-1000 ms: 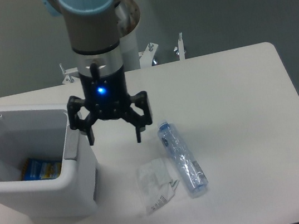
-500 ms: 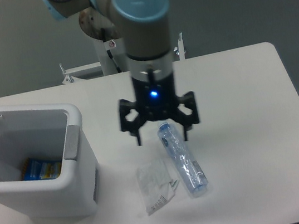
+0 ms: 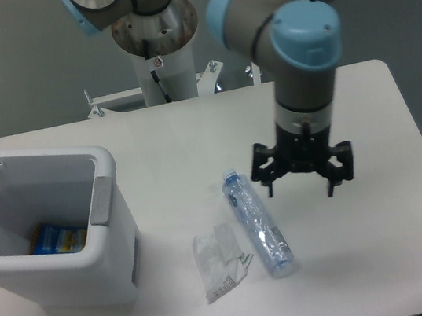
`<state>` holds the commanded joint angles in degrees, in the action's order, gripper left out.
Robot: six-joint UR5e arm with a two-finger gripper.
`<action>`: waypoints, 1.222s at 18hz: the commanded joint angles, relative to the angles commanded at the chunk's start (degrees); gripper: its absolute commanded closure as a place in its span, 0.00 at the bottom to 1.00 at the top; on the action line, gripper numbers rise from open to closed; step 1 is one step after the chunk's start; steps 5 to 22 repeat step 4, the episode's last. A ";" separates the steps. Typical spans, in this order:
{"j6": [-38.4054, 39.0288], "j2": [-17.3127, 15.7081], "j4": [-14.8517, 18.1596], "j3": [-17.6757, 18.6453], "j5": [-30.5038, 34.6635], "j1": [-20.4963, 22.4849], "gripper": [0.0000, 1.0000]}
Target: Open the trash can
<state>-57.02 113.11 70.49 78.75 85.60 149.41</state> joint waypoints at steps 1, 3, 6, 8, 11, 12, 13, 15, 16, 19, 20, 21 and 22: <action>-1.06 0.44 0.09 -0.27 0.00 0.27 0.00; -3.08 0.62 0.18 -0.18 1.05 0.36 0.00; -3.44 0.62 0.52 0.08 2.10 0.36 0.00; -3.44 0.62 0.52 0.08 2.10 0.36 0.00; -3.44 0.62 0.52 0.08 2.10 0.36 0.00; -3.44 0.62 0.52 0.08 2.10 0.36 0.00; -3.44 0.62 0.52 0.08 2.10 0.36 0.00; -3.44 0.62 0.52 0.08 2.10 0.36 0.00; -3.44 0.62 0.52 0.08 2.10 0.36 0.00; -3.44 0.62 0.52 0.08 2.10 0.36 0.00; -3.44 0.62 0.52 0.08 2.10 0.36 0.00; -3.44 0.62 0.52 0.08 2.10 0.36 0.00; -3.44 0.62 0.52 0.08 2.10 0.36 0.00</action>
